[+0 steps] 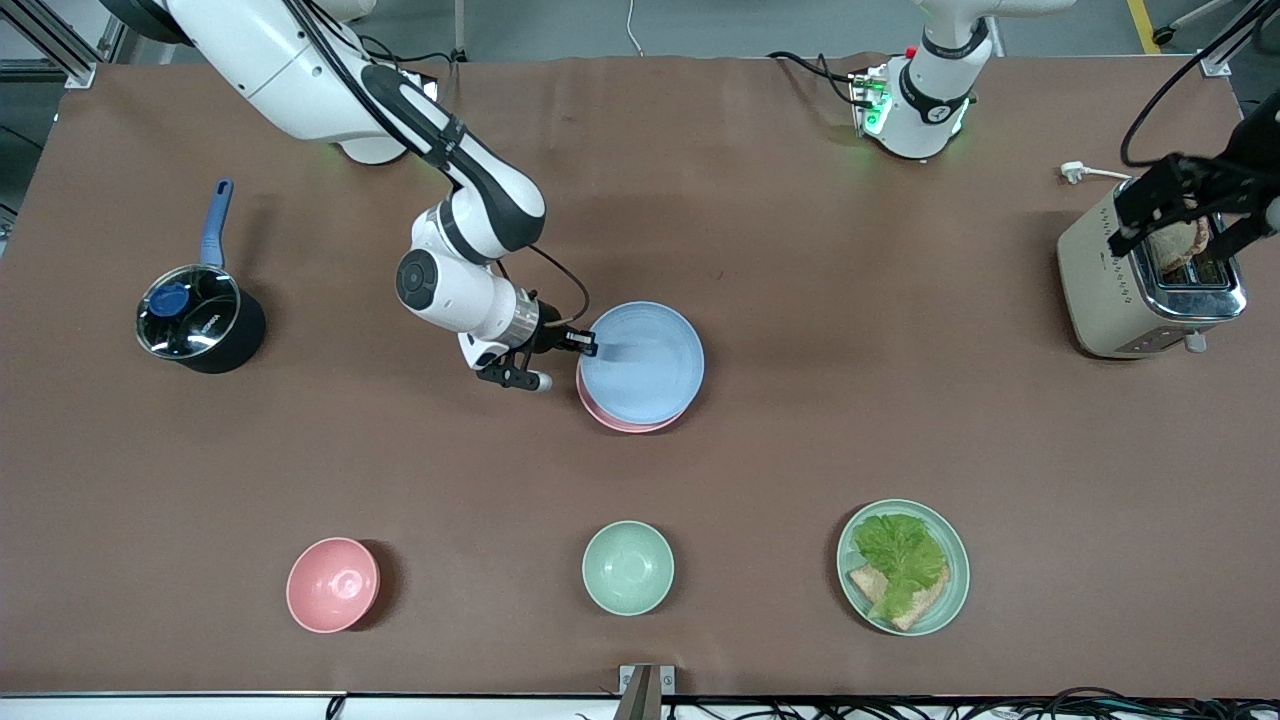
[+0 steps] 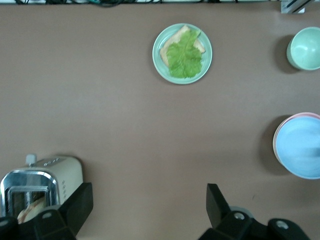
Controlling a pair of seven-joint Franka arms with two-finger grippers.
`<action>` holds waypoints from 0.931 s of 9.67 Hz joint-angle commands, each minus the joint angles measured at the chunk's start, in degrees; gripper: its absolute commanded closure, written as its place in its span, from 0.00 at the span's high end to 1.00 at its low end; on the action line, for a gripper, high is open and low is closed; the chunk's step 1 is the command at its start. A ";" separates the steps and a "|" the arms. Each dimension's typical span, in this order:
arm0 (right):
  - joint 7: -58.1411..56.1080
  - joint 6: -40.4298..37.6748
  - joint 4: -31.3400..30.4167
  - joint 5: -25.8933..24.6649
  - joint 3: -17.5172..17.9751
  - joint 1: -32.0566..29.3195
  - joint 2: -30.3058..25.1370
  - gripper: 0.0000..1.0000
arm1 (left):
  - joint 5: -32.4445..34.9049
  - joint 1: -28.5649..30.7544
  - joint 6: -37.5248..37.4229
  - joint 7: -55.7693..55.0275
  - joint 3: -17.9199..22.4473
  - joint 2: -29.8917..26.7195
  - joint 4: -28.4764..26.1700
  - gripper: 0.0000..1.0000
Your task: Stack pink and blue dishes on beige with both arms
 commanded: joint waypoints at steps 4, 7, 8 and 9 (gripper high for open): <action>-0.21 0.53 -2.01 -3.27 -0.04 -1.29 -0.81 0.69 | 1.18 1.00 -2.42 -1.13 -1.80 0.40 -0.90 1.00; -0.30 -0.43 -1.31 -3.36 -0.13 -1.47 -6.75 1.00 | 0.92 3.37 -2.42 -5.18 -5.32 -0.21 -1.69 1.00; -0.30 -3.22 -1.22 -3.63 -1.35 -1.65 -9.75 1.00 | 0.66 2.94 -2.42 -5.18 -4.97 -0.21 -1.70 1.00; -0.30 -7.34 -1.22 -6.76 -3.97 -1.73 -14.04 1.00 | 0.39 2.67 -2.42 -5.18 -4.71 -0.13 -1.70 1.00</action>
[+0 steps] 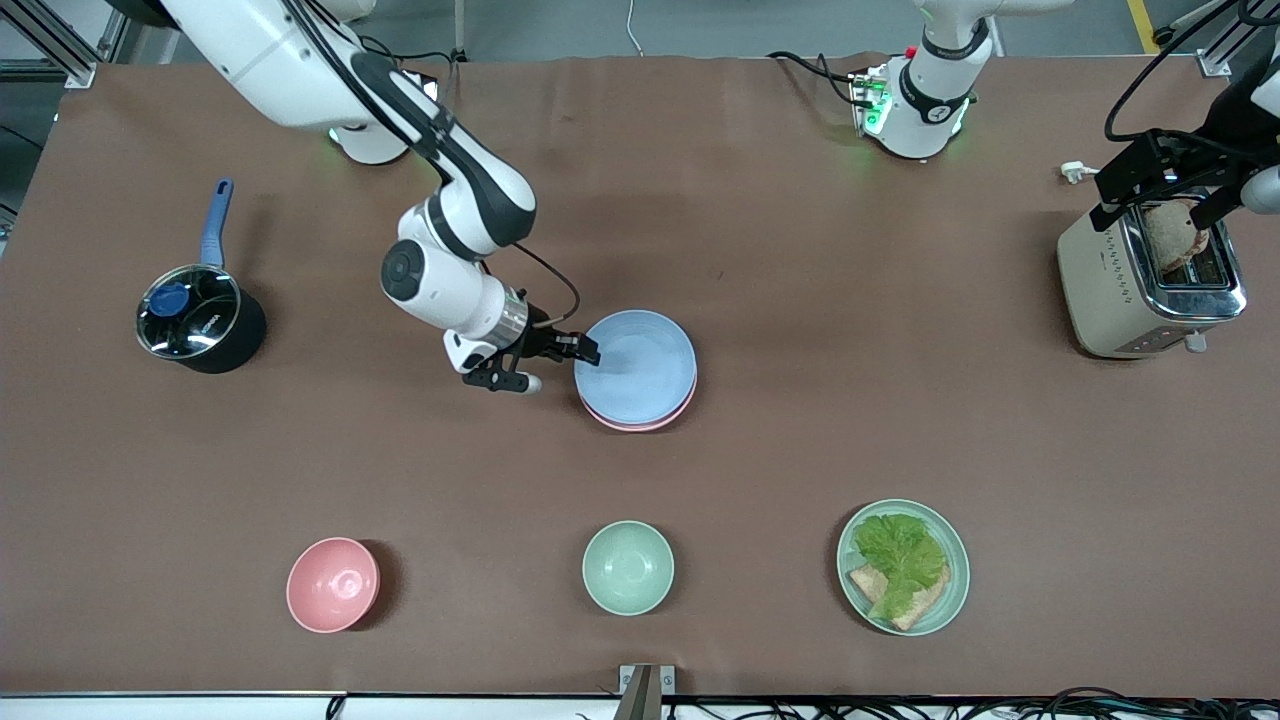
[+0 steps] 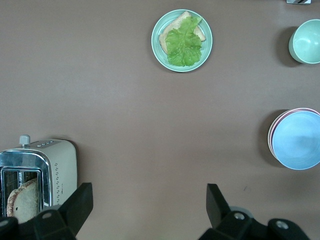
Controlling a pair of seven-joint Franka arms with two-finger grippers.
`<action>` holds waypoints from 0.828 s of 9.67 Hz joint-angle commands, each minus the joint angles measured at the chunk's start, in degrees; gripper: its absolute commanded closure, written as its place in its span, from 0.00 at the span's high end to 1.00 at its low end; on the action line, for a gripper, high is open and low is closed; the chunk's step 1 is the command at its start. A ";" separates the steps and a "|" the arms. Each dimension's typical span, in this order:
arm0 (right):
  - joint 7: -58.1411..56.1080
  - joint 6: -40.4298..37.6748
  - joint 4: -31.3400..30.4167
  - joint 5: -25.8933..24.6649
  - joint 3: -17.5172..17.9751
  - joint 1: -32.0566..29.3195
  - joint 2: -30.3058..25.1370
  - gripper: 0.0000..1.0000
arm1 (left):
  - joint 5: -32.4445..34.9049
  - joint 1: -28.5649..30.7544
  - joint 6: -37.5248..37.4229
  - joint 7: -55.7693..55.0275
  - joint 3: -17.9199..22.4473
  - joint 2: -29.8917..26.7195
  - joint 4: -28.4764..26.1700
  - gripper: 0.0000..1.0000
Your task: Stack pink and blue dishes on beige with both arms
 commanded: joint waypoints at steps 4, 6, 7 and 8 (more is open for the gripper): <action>0.74 -37.08 9.92 -21.49 -11.81 -3.72 -18.31 1.00 | 0.15 -1.75 -0.79 0.81 2.92 0.10 -1.72 1.00; -0.22 -44.33 16.70 -23.54 -21.18 -3.74 -21.39 1.00 | 0.06 -1.66 -0.79 0.98 2.83 0.02 -2.07 1.00; -1.18 -44.62 17.25 -23.54 -24.72 -3.65 -23.23 1.00 | -0.81 -1.57 -0.79 2.29 2.83 0.02 -1.98 1.00; -6.07 -45.23 17.26 -23.54 -28.06 -3.56 -25.34 1.00 | -1.25 -1.48 -0.79 3.17 2.83 0.02 -2.07 1.00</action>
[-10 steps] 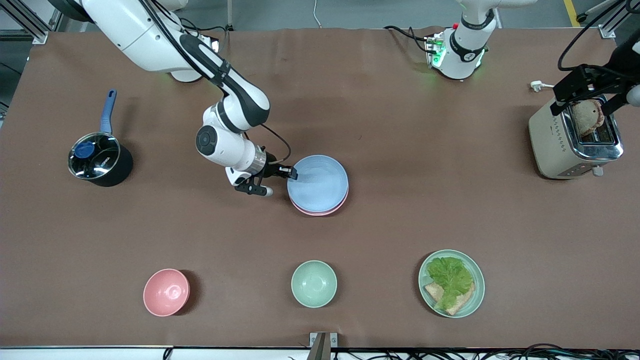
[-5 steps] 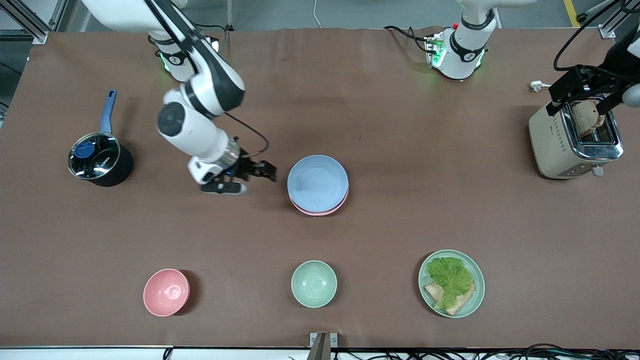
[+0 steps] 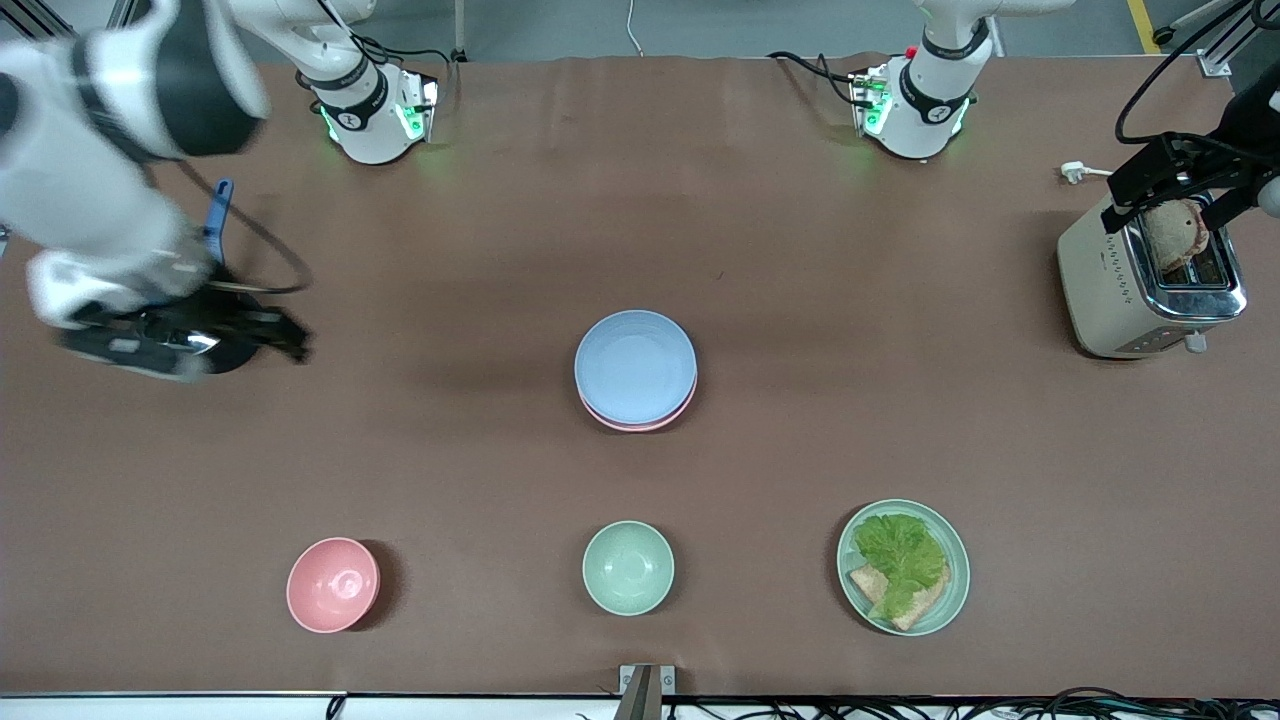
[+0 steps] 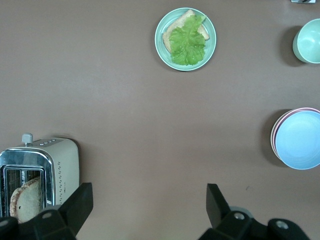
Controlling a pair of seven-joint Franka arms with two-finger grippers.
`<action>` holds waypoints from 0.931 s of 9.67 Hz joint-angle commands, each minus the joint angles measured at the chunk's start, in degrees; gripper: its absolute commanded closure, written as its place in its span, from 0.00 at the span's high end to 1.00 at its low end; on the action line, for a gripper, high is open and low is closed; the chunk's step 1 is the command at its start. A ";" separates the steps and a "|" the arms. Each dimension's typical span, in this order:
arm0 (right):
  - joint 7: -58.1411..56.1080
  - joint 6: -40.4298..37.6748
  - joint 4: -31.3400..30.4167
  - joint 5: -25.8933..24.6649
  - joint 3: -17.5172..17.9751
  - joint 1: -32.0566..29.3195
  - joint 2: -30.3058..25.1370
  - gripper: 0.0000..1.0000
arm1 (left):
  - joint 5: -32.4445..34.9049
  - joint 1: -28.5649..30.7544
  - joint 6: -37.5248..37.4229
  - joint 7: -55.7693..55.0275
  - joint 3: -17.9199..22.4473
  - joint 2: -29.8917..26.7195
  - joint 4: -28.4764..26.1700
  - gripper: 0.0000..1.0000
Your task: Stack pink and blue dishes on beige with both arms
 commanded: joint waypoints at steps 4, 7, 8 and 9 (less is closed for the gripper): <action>-11.76 -17.93 11.03 1.26 -8.06 -0.03 -3.06 1.00 | -0.23 -0.27 -2.44 3.10 0.26 0.24 -2.02 1.00; -14.31 -19.25 12.27 1.71 -8.33 -0.04 -2.97 1.00 | -0.14 -0.27 -2.44 3.10 0.26 0.24 -2.02 1.00; -15.09 -21.35 12.37 1.71 -8.33 -0.12 -2.89 1.00 | 0.29 -0.35 -2.44 3.10 0.08 0.32 -1.93 1.00; -15.62 -21.29 12.37 1.80 -8.33 -0.12 -2.89 1.00 | 0.38 -0.35 -2.44 3.10 0.08 0.32 -1.93 1.00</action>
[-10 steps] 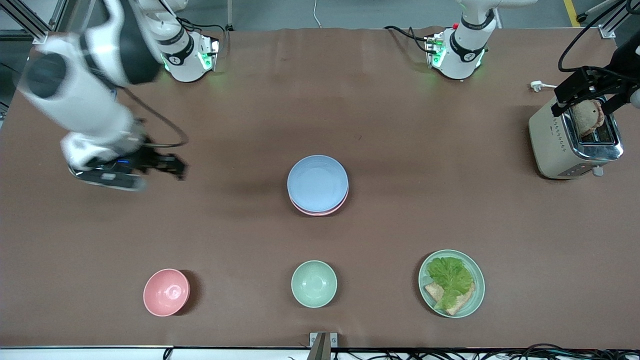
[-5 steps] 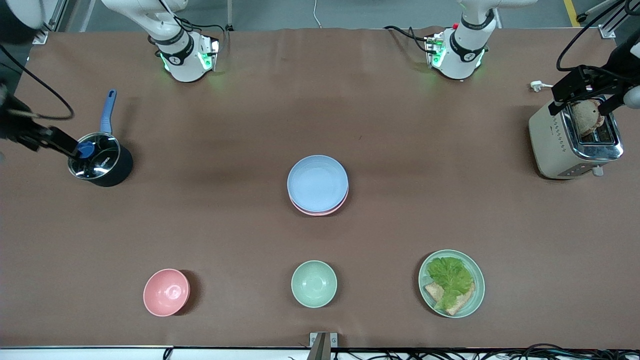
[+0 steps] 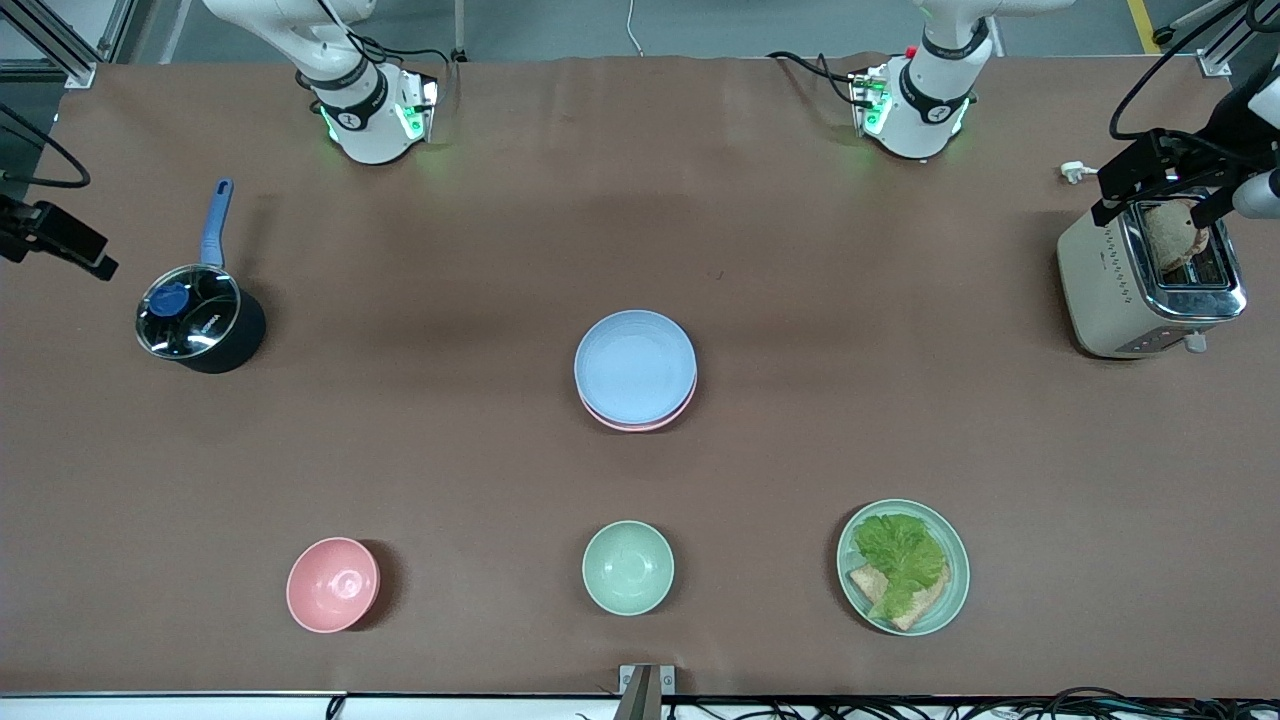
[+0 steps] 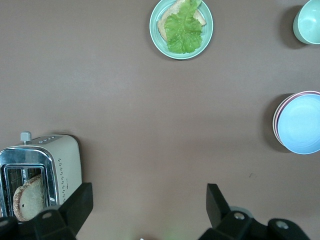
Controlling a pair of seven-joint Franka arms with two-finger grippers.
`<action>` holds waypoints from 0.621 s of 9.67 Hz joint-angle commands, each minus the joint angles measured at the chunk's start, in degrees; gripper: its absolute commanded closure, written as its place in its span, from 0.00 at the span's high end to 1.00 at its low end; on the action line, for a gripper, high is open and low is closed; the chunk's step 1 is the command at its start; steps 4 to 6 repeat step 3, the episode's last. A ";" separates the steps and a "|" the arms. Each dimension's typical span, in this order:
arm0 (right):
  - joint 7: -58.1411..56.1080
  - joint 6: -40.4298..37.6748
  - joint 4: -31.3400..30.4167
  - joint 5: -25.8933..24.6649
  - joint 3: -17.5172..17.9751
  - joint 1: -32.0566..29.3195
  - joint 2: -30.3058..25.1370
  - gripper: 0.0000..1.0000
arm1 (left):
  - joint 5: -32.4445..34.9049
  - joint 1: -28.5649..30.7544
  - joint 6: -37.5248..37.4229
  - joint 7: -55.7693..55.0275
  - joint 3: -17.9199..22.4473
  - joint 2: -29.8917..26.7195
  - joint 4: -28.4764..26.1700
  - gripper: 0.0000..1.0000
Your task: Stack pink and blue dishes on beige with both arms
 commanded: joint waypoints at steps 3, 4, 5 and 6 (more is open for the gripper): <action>-2.56 -1.49 1.13 3.35 -0.73 -0.11 0.38 1.00 | 0.58 -0.30 -0.69 1.00 -0.01 0.20 -1.54 1.00; -2.56 -1.49 1.13 3.35 -0.73 -0.11 0.38 1.00 | 0.58 -0.30 -0.69 1.00 -0.01 0.20 -1.54 1.00; -2.56 -1.49 1.13 3.35 -0.73 -0.11 0.38 1.00 | 0.58 -0.30 -0.69 1.00 -0.01 0.20 -1.54 1.00; -2.56 -1.49 1.13 3.35 -0.73 -0.11 0.38 1.00 | 0.58 -0.30 -0.69 1.00 -0.01 0.20 -1.54 1.00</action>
